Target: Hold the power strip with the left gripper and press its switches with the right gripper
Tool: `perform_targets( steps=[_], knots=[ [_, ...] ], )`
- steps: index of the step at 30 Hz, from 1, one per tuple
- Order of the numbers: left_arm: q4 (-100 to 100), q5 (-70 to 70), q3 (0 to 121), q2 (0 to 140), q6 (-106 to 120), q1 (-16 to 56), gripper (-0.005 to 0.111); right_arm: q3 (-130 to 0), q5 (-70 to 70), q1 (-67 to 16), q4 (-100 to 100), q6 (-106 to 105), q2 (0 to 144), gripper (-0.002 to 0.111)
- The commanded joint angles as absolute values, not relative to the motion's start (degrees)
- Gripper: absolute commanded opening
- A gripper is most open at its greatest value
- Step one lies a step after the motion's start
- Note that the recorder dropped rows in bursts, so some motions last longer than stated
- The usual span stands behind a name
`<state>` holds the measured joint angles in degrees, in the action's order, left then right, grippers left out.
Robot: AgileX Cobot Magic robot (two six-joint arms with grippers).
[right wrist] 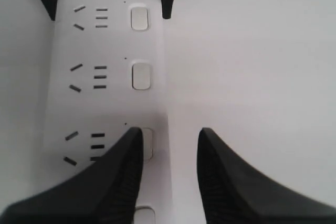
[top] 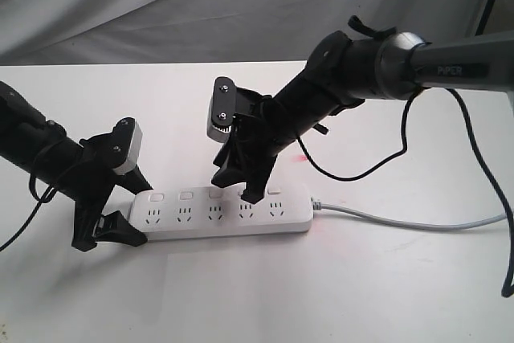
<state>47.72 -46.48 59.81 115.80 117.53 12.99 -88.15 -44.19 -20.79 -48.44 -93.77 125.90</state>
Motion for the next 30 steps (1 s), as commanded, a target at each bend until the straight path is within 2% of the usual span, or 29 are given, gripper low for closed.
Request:
perform_targets(
  steps=[1,30],
  knots=[
    [47.39,-46.25,59.98,115.62,116.99,13.30,0.072,-87.76,-42.57,-21.44,-50.06,-94.62,126.45,0.033],
    [47.39,-46.25,59.98,115.62,116.99,13.30,0.072,-87.76,-39.59,-22.74,-49.84,-95.86,128.62,0.033]
  ],
)
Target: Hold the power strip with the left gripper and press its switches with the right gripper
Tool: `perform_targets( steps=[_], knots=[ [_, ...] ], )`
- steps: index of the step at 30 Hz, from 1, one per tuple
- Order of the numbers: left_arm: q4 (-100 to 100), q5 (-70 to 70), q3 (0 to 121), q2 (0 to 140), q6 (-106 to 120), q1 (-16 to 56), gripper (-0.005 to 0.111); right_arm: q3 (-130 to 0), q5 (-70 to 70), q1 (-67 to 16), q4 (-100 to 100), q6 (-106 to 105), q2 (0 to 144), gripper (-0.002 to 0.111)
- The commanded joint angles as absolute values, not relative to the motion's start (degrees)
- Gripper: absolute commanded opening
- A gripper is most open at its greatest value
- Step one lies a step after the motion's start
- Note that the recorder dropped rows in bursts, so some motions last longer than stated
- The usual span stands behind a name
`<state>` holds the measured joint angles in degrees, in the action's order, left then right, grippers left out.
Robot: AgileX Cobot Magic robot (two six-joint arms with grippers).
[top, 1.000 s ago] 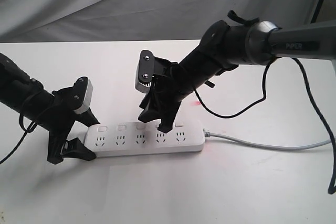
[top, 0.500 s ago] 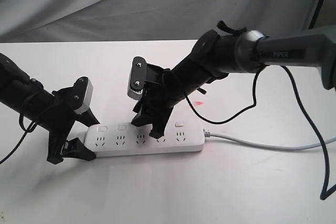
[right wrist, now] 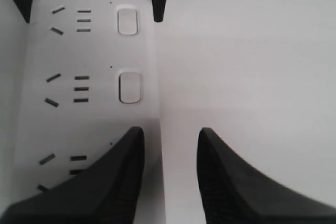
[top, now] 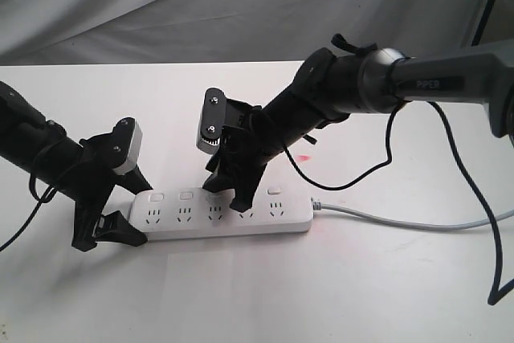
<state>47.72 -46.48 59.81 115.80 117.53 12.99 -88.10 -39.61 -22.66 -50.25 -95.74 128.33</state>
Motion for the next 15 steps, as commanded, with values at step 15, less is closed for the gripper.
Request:
perform_targets(
  steps=[15],
  knots=[
    [47.39,-46.25,59.98,115.62,116.99,13.30,0.072,-87.76,-40.33,-22.74,-46.44,-97.40,131.38,0.033]
  ],
)
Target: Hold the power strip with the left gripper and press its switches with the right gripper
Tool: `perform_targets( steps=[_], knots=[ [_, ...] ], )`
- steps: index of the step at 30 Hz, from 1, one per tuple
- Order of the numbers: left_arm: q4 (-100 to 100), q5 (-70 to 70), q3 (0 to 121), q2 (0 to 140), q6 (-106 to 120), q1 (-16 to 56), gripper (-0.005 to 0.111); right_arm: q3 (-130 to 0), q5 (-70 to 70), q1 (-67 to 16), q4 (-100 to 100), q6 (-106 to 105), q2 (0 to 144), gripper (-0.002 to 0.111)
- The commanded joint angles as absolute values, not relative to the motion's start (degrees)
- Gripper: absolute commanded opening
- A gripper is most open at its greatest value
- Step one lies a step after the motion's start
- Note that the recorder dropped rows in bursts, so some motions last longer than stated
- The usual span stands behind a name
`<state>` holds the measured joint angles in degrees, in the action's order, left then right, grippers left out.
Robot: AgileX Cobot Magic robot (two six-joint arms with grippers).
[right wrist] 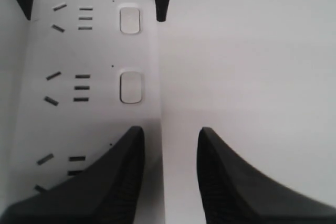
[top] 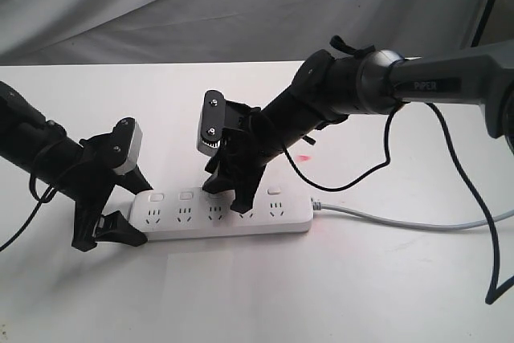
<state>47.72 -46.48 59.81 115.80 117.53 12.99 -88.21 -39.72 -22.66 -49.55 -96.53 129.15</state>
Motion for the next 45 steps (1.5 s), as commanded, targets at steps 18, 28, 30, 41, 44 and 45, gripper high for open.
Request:
perform_targets(
  steps=[18,28,30,41,44,45],
  knots=[
    [47.39,-46.25,59.98,115.62,116.99,13.30,0.072,-87.76,-41.69,-21.39,-42.34,-97.17,133.48,0.033],
    [47.39,-46.25,59.98,115.62,116.99,13.30,0.072,-87.76,-43.09,-21.44,-42.34,-97.17,135.57,0.033],
    [47.39,-46.25,59.98,115.62,116.99,13.30,0.072,-87.76,-43.09,-21.44,-42.34,-97.17,135.57,0.033],
    [47.39,-46.25,59.98,115.62,116.99,13.30,0.072,-87.76,-42.86,-21.44,-47.82,-97.17,131.75,0.033],
    [47.39,-46.25,59.98,115.62,116.99,13.30,0.072,-87.76,-42.97,-21.44,-48.34,-97.17,128.86,0.033],
    [47.39,-46.25,59.98,115.62,116.99,13.30,0.072,-87.76,-43.34,-21.44,-48.73,-97.05,127.94,0.033]
  ],
)
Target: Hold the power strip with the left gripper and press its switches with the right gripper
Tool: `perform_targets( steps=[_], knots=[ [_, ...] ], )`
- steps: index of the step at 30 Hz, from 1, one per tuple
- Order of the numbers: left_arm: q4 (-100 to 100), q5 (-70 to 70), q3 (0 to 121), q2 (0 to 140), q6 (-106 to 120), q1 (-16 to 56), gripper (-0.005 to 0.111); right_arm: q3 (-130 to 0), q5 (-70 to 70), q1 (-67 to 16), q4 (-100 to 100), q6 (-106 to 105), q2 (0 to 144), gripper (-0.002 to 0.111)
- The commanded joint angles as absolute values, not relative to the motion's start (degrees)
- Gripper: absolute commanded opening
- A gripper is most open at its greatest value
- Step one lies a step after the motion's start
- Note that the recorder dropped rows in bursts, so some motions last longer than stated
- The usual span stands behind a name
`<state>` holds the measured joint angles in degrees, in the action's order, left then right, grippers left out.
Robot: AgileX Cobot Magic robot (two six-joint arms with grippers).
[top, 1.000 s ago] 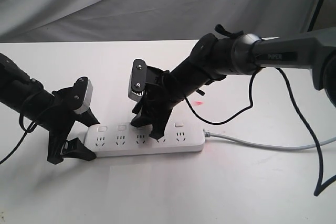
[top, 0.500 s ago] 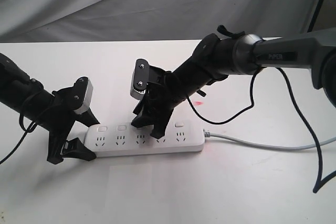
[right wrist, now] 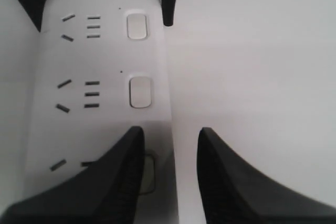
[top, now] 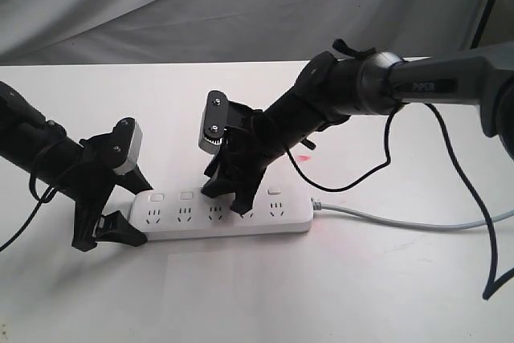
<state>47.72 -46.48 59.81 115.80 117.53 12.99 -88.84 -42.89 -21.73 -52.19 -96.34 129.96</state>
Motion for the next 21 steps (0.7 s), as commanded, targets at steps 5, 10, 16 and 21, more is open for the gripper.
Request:
perform_targets(
  steps=[5,10,16,21],
  knots=[
    [47.39,-46.25,59.98,115.62,116.99,13.30,0.072,-87.76,-45.61,-20.76,-48.63,-95.48,124.84,0.033],
    [47.39,-46.25,59.98,115.62,116.99,13.30,0.072,-87.76,-49.25,-18.85,-45.38,-94.34,123.38,0.033],
    [47.39,-46.25,59.98,115.62,116.99,13.30,0.072,-87.76,-50.20,-16.80,-45.10,-93.57,123.27,0.033],
    [47.39,-46.25,59.98,115.62,116.99,13.30,0.072,-87.76,-50.07,-16.80,-44.62,-93.57,124.22,0.033]
  ],
)
